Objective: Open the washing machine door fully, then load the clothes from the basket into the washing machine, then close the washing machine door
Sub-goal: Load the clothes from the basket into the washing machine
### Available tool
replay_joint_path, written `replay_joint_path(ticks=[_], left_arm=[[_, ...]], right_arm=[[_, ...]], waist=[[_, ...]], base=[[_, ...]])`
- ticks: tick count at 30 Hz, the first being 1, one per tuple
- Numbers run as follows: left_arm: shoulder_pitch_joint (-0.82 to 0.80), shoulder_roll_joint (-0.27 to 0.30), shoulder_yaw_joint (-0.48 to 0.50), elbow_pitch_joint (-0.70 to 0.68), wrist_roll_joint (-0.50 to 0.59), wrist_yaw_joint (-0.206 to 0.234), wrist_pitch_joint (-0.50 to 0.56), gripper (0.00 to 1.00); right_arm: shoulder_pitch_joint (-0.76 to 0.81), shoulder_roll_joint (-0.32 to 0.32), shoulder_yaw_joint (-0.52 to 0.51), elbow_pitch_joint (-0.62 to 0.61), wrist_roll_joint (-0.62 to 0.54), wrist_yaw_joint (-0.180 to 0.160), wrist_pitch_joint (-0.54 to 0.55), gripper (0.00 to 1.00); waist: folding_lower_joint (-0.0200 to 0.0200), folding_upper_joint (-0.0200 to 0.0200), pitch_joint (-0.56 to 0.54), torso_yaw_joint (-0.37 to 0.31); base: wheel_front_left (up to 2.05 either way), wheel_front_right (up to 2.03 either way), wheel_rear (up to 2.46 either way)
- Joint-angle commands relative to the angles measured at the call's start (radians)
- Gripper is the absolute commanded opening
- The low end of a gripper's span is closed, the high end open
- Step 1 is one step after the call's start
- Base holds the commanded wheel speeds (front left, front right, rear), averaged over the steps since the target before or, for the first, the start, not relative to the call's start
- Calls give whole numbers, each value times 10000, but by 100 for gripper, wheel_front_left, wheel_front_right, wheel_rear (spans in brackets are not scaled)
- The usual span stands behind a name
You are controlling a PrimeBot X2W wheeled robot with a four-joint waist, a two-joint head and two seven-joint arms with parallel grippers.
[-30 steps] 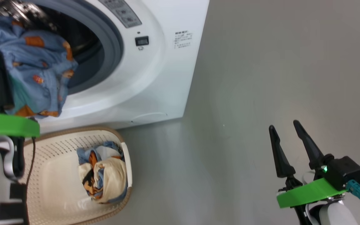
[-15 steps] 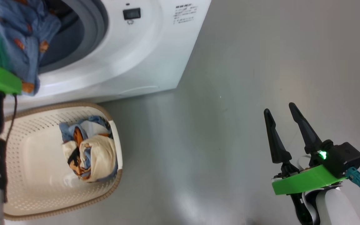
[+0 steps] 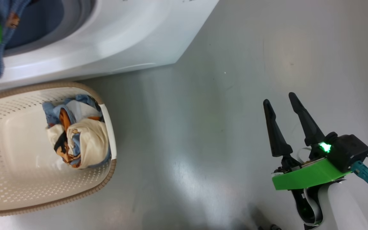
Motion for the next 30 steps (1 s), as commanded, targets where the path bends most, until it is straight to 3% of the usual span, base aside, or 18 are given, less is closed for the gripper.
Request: replay_joint_path(ticks=[1, 13, 19, 22, 26, 30], left_arm=[[-337, 580, 77, -62, -116, -24, -28, 0], [-1719, 900, -780, 1342, -777, -24, 440, 0], [-2327, 1012, -932, 1549, -715, 56, -30, 0], [-2506, 1171, -962, 967, -328, 242, -306, 0], [-2155, 1346, -589, -1084, 233, 575, -327, 0], [-1601, 1367, -156, -2352, 576, 618, -330, 0]], right_arm=[[26, 12, 319, -166, 59, 29, -48, 100], [-58, 12, 707, -46, 241, 29, -48, 100], [-123, 12, 846, -16, 302, 29, -48, 100], [-204, 12, 916, -11, 346, 29, -48, 100], [-270, 12, 962, -35, 415, 29, -48, 100], [-304, 12, 961, -17, 469, 29, -48, 100]], waist=[[0, 0, 293, -119], [0, 0, 663, -329], [0, 0, 772, -357], [0, 0, 852, -398], [0, 0, 982, -458], [0, 0, 1042, -479]], base=[[0, 0, 0], [0, 0, 0], [0, 0, 0], [0, 0, 0], [0, 0, 0], [0, 0, 0]])
